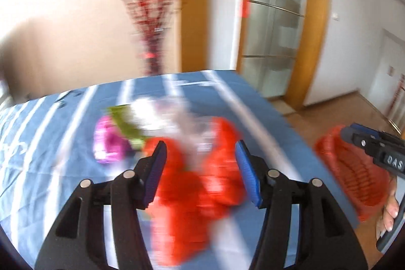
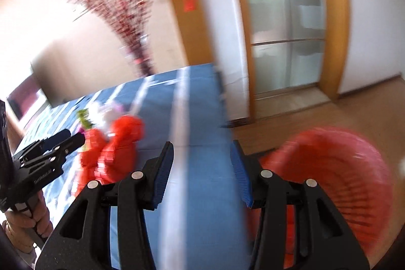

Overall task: Collect trash
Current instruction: 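Grasp the clear plastic bag with the left tool while the right tool grasps a red bag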

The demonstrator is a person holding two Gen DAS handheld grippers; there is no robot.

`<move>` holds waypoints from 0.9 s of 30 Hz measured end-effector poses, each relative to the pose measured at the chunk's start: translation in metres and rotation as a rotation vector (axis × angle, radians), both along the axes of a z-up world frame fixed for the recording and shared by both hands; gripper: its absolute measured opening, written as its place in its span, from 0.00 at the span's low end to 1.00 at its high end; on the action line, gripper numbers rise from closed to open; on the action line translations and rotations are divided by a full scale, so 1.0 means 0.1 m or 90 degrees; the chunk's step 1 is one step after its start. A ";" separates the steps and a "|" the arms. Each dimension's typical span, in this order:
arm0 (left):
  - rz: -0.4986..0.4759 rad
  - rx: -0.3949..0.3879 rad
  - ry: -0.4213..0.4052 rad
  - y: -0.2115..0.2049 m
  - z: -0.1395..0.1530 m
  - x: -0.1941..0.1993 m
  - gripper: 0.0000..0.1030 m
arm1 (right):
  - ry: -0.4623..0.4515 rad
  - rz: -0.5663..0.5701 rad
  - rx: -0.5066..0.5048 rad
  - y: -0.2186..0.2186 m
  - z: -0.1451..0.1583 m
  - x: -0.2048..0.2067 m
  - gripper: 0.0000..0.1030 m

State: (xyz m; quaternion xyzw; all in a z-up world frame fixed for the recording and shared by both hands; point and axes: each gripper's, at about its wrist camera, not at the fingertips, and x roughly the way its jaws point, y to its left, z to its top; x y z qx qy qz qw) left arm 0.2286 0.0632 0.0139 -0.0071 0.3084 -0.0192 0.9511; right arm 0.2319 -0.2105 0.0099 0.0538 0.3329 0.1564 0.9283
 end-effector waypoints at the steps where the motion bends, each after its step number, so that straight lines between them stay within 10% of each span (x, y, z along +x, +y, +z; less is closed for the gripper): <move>1: 0.016 0.000 0.001 0.11 0.00 0.00 0.54 | 0.004 0.014 -0.001 0.11 -0.01 0.02 0.46; 14: 0.141 -0.016 0.026 1.19 -0.20 -0.11 0.54 | 0.075 0.053 -0.037 1.31 -0.41 0.37 0.46; 21: 0.118 -0.038 0.032 1.14 -0.24 -0.02 0.54 | 0.123 0.023 -0.073 1.24 -0.65 0.45 0.48; 27: 0.081 -0.057 0.034 0.88 -0.16 0.29 0.54 | 0.106 0.007 -0.070 1.01 -0.62 0.36 0.30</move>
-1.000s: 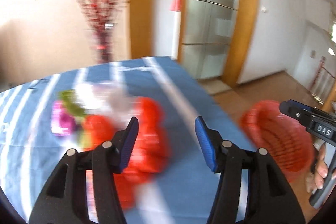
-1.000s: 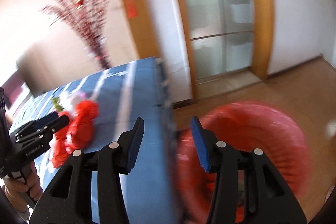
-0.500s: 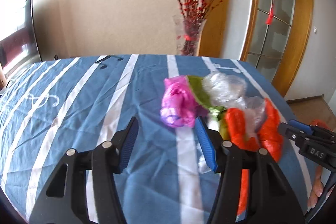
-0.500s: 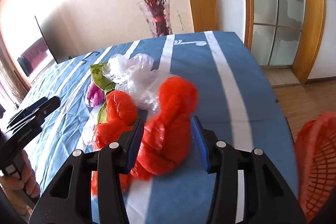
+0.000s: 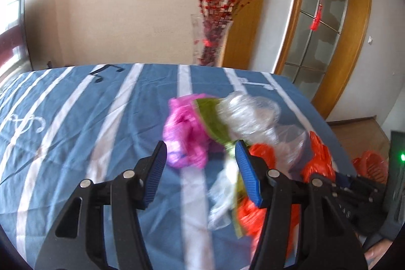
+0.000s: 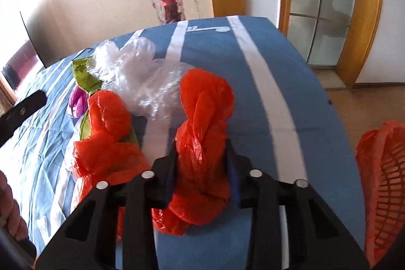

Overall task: Collect trash
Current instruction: 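Grasp the clear plastic bag with the left tool while the right tool grasps a red bag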

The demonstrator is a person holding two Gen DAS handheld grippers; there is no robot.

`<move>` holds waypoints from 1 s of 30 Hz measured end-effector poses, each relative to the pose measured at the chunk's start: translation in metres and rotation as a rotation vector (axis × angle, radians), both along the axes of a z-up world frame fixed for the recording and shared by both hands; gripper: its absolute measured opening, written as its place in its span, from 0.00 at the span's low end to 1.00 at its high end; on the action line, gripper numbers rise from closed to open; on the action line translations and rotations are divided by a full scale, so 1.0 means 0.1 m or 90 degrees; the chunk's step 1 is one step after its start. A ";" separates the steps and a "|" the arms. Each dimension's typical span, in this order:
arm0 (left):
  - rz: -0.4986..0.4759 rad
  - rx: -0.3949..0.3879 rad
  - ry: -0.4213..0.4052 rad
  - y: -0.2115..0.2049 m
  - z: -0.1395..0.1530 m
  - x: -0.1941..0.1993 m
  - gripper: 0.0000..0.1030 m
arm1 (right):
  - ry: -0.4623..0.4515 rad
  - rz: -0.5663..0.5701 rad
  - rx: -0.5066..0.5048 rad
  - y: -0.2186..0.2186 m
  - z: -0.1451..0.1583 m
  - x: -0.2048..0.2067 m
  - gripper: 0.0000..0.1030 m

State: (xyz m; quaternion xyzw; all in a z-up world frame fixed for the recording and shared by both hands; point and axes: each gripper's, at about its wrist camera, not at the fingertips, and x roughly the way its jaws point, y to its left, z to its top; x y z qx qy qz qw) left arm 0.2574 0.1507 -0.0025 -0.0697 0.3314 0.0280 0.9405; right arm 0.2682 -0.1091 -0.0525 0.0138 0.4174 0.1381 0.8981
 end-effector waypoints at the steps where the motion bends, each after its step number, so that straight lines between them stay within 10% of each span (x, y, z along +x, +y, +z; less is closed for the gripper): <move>1: -0.005 -0.001 0.003 -0.04 0.01 0.06 0.54 | -0.004 -0.007 0.004 -0.07 0.02 -0.01 0.29; 15: -0.050 0.086 0.066 -0.79 -0.15 0.98 0.65 | 0.010 -0.033 0.092 -0.58 0.09 0.05 0.29; 22: -0.070 0.108 0.091 -0.92 -0.31 1.07 0.11 | 0.021 -0.034 0.106 -0.64 0.04 0.06 0.29; 30: -0.102 0.078 0.022 -0.97 0.05 0.86 0.06 | -0.001 -0.055 0.124 -0.84 0.19 -0.01 0.29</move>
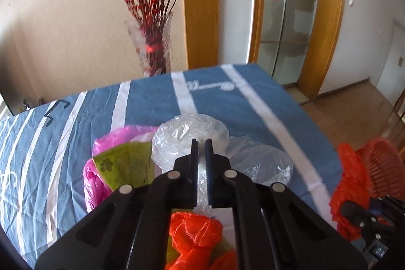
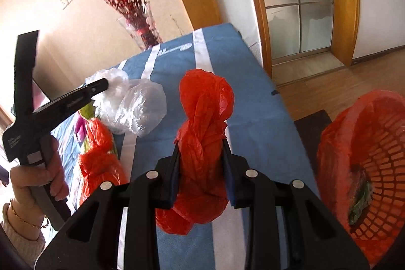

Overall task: Collect trash
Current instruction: 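Grasp the clear plastic bag with the left tool while the right tool grasps a red bag, then carry both bags over the wastebasket and release them from both tools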

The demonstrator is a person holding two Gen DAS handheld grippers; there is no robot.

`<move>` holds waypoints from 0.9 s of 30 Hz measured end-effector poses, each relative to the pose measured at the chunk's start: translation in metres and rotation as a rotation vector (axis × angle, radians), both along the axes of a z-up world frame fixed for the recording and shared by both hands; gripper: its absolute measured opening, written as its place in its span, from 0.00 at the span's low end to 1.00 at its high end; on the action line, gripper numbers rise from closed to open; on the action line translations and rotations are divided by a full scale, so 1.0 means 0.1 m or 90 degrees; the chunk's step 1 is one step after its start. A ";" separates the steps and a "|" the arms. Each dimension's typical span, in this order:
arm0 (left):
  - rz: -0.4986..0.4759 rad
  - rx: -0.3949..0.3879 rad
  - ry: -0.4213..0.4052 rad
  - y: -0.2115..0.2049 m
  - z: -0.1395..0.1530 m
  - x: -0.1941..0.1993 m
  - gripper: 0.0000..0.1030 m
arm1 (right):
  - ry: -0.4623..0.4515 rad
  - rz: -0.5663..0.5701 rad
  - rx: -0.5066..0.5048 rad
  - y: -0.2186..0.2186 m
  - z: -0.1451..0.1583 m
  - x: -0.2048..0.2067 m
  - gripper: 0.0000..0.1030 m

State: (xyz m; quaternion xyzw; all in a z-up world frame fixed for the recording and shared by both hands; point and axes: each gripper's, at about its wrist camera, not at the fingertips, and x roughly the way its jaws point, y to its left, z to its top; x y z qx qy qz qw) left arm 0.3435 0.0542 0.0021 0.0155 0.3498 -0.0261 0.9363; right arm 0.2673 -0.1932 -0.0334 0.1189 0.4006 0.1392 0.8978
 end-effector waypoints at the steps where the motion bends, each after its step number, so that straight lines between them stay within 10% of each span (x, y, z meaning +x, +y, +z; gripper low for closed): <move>1: -0.004 -0.004 -0.007 -0.02 0.05 -0.03 0.06 | -0.002 -0.002 0.003 -0.03 0.02 -0.01 0.29; 27: -0.165 -0.072 -0.039 -1.27 0.43 -0.61 0.06 | -0.067 -0.175 -0.015 -1.44 0.50 -0.58 0.29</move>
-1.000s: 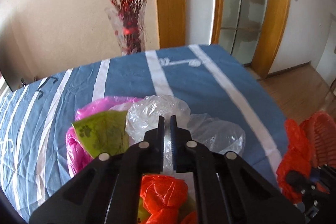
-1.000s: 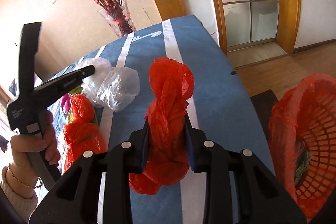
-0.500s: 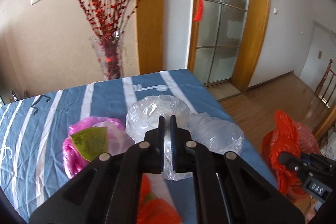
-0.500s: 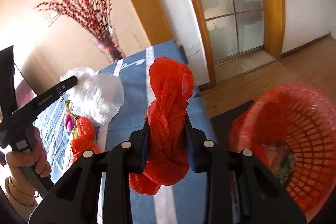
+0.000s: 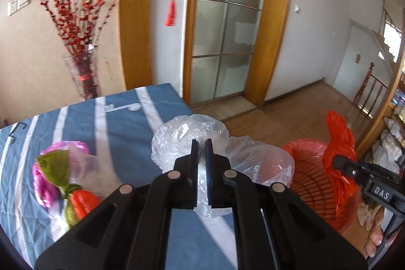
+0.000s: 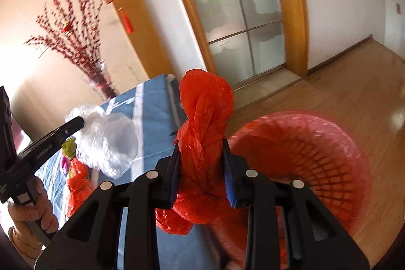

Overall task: Collect trash
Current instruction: 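Carry both bags over the wastebasket and release them from both tools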

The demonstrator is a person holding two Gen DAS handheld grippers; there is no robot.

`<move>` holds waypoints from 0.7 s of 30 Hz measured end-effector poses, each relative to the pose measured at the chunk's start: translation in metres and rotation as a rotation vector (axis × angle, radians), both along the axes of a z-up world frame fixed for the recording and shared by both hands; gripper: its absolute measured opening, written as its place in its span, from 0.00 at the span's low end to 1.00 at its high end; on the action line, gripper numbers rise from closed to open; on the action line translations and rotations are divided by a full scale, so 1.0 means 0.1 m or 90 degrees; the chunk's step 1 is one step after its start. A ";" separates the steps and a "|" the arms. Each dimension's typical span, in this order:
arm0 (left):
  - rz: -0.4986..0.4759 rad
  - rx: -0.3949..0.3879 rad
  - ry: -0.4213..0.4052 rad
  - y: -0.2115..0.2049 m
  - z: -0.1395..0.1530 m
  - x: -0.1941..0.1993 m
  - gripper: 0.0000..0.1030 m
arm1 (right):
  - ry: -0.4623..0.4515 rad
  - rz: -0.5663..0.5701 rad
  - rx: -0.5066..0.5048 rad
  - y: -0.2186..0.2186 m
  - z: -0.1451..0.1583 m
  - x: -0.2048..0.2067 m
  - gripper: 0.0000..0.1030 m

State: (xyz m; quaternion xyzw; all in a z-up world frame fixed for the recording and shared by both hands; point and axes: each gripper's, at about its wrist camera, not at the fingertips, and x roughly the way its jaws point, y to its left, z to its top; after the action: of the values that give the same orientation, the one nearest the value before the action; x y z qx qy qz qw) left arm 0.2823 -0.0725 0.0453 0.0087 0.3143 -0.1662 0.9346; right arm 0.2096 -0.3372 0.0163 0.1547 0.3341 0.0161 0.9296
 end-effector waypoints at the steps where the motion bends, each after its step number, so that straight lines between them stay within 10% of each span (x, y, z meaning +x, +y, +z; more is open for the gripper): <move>1: -0.010 -0.002 0.001 -0.08 -0.01 -0.02 0.06 | 0.000 -0.008 0.000 -0.06 0.00 -0.02 0.29; 21: -0.172 -0.049 0.051 -1.33 -0.25 -0.33 0.07 | 0.026 -0.125 0.041 -1.09 -0.15 -0.25 0.31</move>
State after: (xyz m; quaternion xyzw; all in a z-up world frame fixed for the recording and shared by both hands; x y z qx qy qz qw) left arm 0.2493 -0.2059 0.0201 0.0084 0.3407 -0.3027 0.8901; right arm 0.1847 -0.4458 0.0010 0.2165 0.3354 -0.0675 0.9144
